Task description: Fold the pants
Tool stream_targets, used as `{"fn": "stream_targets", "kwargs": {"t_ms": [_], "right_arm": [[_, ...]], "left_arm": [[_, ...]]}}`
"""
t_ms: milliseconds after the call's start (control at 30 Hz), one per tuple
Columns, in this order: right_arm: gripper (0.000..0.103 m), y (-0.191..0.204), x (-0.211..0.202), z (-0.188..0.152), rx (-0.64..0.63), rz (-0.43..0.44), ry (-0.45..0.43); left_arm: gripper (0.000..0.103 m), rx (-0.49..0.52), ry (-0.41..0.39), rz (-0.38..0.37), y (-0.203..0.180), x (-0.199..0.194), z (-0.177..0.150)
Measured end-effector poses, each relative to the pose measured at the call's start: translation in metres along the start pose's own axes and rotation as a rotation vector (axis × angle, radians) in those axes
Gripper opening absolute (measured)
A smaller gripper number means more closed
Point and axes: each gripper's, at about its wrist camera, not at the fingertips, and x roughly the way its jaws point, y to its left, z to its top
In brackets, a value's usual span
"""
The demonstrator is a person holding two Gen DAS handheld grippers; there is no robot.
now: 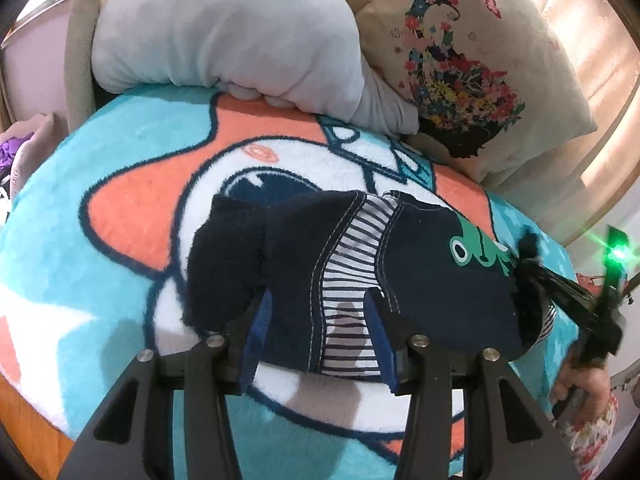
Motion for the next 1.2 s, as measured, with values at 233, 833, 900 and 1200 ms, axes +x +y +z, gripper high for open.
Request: {"fn": "stream_targets", "kwargs": {"t_ms": [233, 833, 900, 1200], "right_arm": [[0.011, -0.107, -0.017, -0.049, 0.349, 0.058, 0.047], [0.051, -0.116, -0.046, -0.086, 0.534, 0.412, -0.098], [0.051, -0.106, -0.041, -0.086, 0.517, 0.432, -0.081], [0.051, -0.092, -0.023, -0.086, 0.535, 0.514, -0.025]], "left_arm": [[0.046, -0.021, 0.007, -0.046, 0.007, 0.001, 0.001], [0.059, -0.145, -0.083, -0.014, 0.052, -0.048, -0.001], [0.058, -0.141, -0.061, -0.038, 0.047, -0.043, -0.003], [0.058, -0.156, 0.079, -0.145, 0.032, -0.006, -0.010]]}}
